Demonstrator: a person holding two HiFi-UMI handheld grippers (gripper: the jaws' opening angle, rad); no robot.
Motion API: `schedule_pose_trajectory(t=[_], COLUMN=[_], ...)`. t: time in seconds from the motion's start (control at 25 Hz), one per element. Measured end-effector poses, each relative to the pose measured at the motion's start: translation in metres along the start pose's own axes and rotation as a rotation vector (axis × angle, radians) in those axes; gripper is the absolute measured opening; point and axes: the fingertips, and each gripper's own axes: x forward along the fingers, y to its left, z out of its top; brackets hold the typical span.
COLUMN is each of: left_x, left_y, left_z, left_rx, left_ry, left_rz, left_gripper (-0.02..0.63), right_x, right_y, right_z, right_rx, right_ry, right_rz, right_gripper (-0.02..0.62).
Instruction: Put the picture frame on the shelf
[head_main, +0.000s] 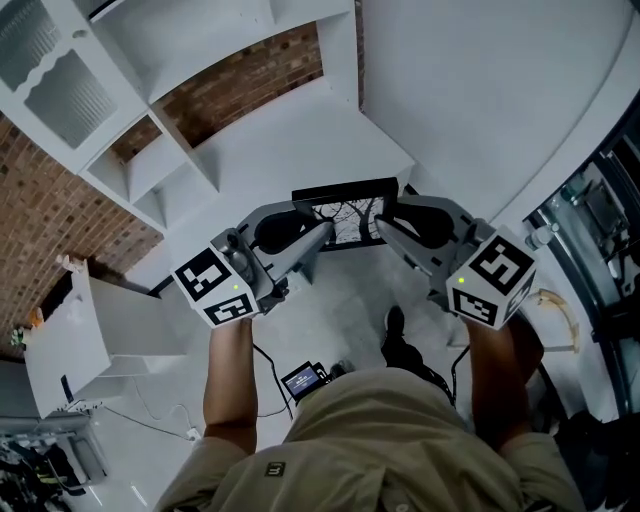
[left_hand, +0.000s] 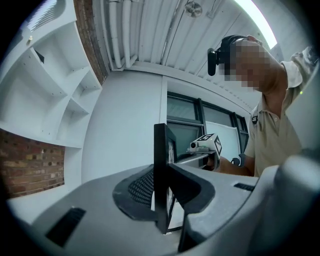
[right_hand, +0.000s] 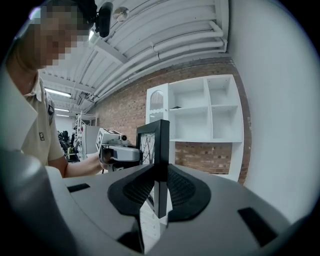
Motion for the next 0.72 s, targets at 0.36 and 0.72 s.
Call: schedule_pose_trajectory(t=[0.36, 0.72], left_x=[0.084, 0.139], left_y=[0.112, 0.169], left_z=[0.003, 0.014], left_rx=[0.025, 0.061], left_ry=[0.036, 0.045], left_rz=[0.168, 0.279], left_gripper=[0.078, 0.078], right_x=[0.046, 0.062], right_y=[-0.143, -0.226], right_z=[0.002, 0.014], right_rx=[0.003, -0.034], right_ry=[-0.044, -0.098], right_rz=[0.164, 0.27], right_gripper=[0.074, 0.074])
